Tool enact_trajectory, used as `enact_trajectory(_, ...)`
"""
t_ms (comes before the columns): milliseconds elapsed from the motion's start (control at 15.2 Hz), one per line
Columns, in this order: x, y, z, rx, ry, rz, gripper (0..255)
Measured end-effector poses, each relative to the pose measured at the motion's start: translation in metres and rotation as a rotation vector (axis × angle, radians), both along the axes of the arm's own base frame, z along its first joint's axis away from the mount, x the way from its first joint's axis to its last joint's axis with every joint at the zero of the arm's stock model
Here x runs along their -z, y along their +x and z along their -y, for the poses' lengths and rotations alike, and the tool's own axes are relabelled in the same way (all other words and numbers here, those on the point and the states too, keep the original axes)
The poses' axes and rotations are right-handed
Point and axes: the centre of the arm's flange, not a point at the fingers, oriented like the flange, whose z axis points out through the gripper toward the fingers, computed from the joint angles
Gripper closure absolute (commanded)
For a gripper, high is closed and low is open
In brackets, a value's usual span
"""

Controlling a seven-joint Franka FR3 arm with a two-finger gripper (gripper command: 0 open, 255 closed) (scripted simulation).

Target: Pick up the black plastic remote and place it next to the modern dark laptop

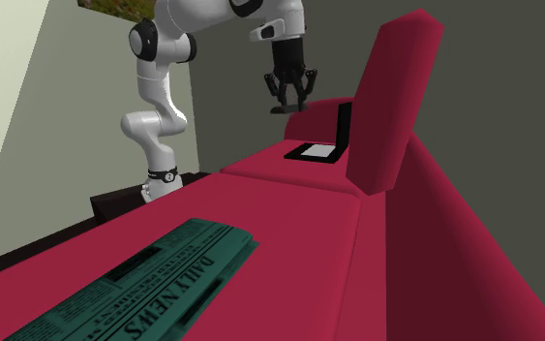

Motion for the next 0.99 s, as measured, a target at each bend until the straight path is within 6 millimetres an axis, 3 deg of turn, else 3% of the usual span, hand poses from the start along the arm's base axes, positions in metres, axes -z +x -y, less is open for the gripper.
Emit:
enact_trajectory(858,-0.066,0.0,-0.001,0.0,0.0,0.0,255)
enact_trajectory(990,-0.068,-0.007,-0.016,0.0,0.0,0.0,255)
